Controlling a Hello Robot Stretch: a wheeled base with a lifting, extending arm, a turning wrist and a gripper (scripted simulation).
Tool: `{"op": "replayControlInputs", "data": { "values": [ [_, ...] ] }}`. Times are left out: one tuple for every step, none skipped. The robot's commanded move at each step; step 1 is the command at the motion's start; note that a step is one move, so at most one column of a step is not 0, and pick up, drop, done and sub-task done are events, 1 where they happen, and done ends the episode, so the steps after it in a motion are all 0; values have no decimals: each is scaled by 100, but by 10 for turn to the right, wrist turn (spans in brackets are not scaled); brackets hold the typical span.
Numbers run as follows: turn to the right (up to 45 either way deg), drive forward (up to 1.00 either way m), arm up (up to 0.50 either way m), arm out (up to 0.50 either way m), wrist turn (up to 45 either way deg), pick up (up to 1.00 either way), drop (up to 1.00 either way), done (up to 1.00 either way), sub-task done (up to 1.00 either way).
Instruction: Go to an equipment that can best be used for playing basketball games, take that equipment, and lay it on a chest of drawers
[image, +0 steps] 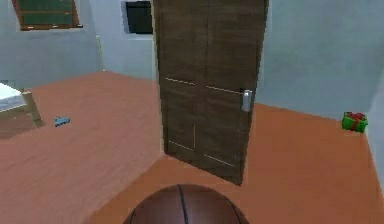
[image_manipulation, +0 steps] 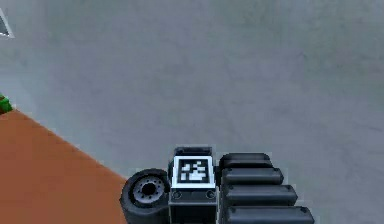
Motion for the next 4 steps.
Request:
{"op": "replayControlInputs", "data": {
  "values": [
    [0,50,0,0,0,0,0,0,0],
    [-450,0,0,0,0,0,0,0,0],
    [-90,0,0,0,0,0,0,0,0],
    [0,100,0,0,0,0,0,0,0]
  ]
}}
